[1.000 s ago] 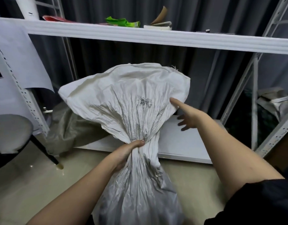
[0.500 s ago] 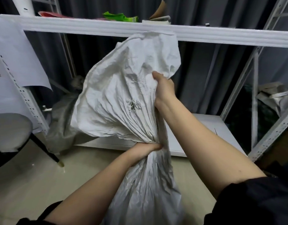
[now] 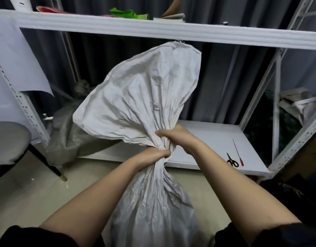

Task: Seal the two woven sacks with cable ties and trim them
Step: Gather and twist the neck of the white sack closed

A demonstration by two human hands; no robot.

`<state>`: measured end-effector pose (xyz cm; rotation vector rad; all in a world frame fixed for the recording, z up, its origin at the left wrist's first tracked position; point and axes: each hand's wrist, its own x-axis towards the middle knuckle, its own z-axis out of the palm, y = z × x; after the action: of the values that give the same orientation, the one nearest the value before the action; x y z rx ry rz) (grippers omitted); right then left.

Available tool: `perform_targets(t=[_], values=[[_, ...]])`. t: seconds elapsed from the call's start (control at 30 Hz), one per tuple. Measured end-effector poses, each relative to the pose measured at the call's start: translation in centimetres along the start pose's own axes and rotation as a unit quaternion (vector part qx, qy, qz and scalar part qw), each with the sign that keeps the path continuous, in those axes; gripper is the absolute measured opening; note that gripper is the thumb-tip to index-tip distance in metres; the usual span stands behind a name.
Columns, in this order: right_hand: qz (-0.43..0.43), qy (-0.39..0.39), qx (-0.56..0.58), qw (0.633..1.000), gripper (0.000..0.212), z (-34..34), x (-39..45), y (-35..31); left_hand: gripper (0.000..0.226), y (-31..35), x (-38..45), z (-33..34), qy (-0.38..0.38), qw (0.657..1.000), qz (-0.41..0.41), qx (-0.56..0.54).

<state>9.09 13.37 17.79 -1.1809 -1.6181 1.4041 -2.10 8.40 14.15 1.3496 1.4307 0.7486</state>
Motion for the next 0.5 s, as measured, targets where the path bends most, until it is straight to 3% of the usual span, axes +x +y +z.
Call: perform_targets(t=[0.07,0.2,0.3,0.43,0.5], values=[[-0.008,0.137,0.057,0.989,0.025,0.5,0.4,0.4,0.011,0.0,0.2,0.4,-0.012,0.999,0.028,-0.022],[0.054,0.261,0.273,0.924,0.02,0.9,1.3,1.1,0.033,-1.4,0.5,1.6,0.019,0.997,0.06,-0.04],[0.088,0.3,0.376,0.872,0.025,0.6,2.1,1.7,0.044,-2.9,0.9,2.3,0.047,0.995,0.083,-0.033],[0.088,0.319,0.418,0.846,0.011,0.5,2.6,1.8,0.034,-4.4,1.6,2.5,0.086,0.993,0.07,-0.031],[0.091,0.334,0.422,0.838,0.015,0.2,2.9,2.2,0.039,-5.1,1.9,2.6,0.104,0.992,0.064,-0.014]])
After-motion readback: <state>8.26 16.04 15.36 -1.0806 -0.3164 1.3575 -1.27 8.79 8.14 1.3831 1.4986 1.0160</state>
